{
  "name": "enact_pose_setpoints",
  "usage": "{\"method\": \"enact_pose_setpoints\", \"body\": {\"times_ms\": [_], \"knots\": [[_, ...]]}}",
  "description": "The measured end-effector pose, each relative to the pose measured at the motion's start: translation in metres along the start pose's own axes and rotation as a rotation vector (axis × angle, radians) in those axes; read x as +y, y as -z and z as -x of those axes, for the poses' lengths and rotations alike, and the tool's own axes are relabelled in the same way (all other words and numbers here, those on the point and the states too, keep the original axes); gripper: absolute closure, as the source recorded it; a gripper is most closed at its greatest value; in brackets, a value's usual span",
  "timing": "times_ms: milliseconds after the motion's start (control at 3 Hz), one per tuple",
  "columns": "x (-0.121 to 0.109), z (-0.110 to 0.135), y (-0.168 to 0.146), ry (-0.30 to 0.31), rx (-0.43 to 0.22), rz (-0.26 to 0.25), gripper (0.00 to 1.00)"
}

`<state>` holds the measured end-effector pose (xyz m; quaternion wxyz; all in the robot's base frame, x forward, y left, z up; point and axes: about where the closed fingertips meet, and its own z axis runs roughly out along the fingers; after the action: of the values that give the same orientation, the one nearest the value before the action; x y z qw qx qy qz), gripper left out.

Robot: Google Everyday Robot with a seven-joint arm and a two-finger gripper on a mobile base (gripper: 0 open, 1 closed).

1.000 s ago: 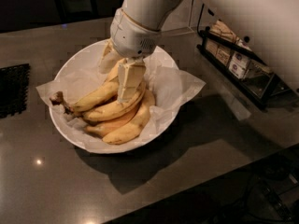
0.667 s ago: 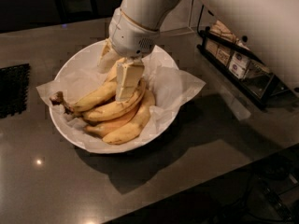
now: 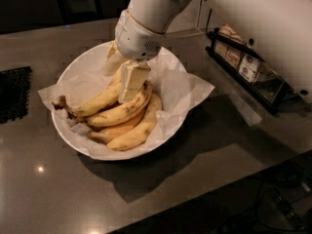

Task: Pick banana from white bowl

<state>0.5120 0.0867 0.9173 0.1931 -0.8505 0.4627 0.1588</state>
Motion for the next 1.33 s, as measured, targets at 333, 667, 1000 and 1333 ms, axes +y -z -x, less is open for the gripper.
{"method": "enact_pose_setpoints", "body": {"times_ms": [333,667,1000,1333], "knots": [[-0.005,-0.004,-0.006,-0.012,-0.012,-0.007,0.41],[-0.011,-0.008,-0.014,-0.028,-0.014,-0.009,0.4],[-0.018,-0.011,-0.023,-0.041,-0.002,-0.001,0.4],[-0.021,-0.013,-0.028,-0.049,0.011,0.006,0.4]]}}
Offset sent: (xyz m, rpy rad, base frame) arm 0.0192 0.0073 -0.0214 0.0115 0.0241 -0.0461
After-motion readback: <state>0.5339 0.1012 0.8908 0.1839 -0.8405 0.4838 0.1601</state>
